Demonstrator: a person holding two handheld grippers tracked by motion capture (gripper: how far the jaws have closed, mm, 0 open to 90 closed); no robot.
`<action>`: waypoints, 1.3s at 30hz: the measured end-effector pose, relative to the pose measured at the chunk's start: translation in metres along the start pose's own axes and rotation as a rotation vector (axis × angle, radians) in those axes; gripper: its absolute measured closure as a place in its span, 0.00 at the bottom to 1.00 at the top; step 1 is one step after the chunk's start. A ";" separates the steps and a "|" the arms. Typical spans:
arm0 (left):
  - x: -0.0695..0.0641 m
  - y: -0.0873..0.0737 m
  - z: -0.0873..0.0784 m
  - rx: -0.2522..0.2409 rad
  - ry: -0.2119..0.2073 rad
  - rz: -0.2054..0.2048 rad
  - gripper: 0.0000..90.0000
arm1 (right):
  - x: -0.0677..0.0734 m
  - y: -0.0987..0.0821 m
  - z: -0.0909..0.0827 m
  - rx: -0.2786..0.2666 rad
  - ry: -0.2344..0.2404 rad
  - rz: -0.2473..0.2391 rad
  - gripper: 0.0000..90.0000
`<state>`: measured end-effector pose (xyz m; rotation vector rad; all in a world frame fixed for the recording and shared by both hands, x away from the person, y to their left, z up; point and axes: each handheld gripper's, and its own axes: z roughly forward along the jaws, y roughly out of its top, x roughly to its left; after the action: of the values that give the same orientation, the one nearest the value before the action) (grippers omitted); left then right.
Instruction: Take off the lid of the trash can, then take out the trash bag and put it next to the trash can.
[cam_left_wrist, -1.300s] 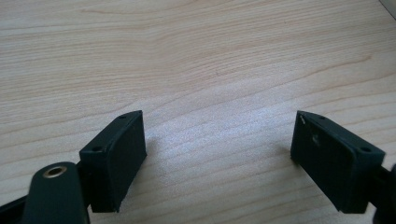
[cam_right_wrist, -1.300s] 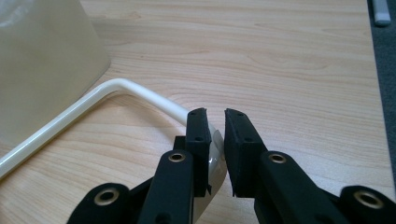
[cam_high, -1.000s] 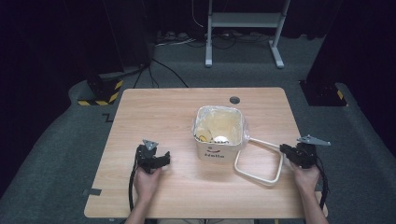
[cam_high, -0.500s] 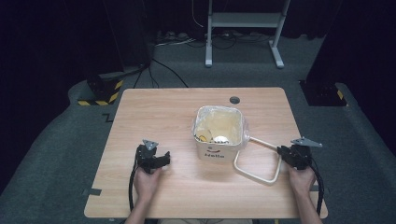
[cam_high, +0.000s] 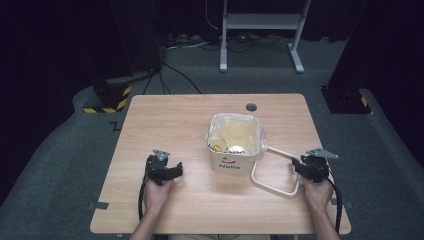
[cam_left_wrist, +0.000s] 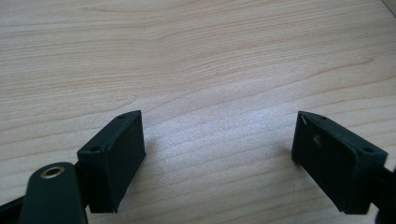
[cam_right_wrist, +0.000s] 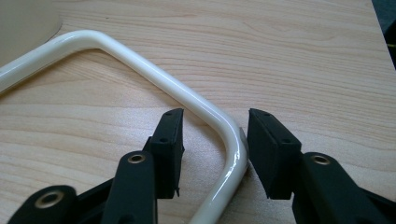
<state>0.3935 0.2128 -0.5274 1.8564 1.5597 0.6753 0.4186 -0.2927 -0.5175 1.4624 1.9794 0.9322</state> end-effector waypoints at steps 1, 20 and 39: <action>0.000 0.000 0.000 0.000 0.001 -0.001 0.19 | 0.001 -0.001 0.000 -0.007 -0.008 -0.006 0.62; -0.011 0.018 -0.016 -0.017 -0.091 0.034 0.17 | 0.007 -0.002 0.006 0.023 -0.026 0.006 0.44; -0.032 0.052 -0.034 -0.065 -0.242 0.073 0.18 | 0.007 -0.002 0.006 0.027 -0.029 0.013 0.40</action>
<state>0.3982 0.1801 -0.4665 1.8772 1.3066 0.5049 0.4200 -0.2849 -0.5232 1.4969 1.9715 0.8877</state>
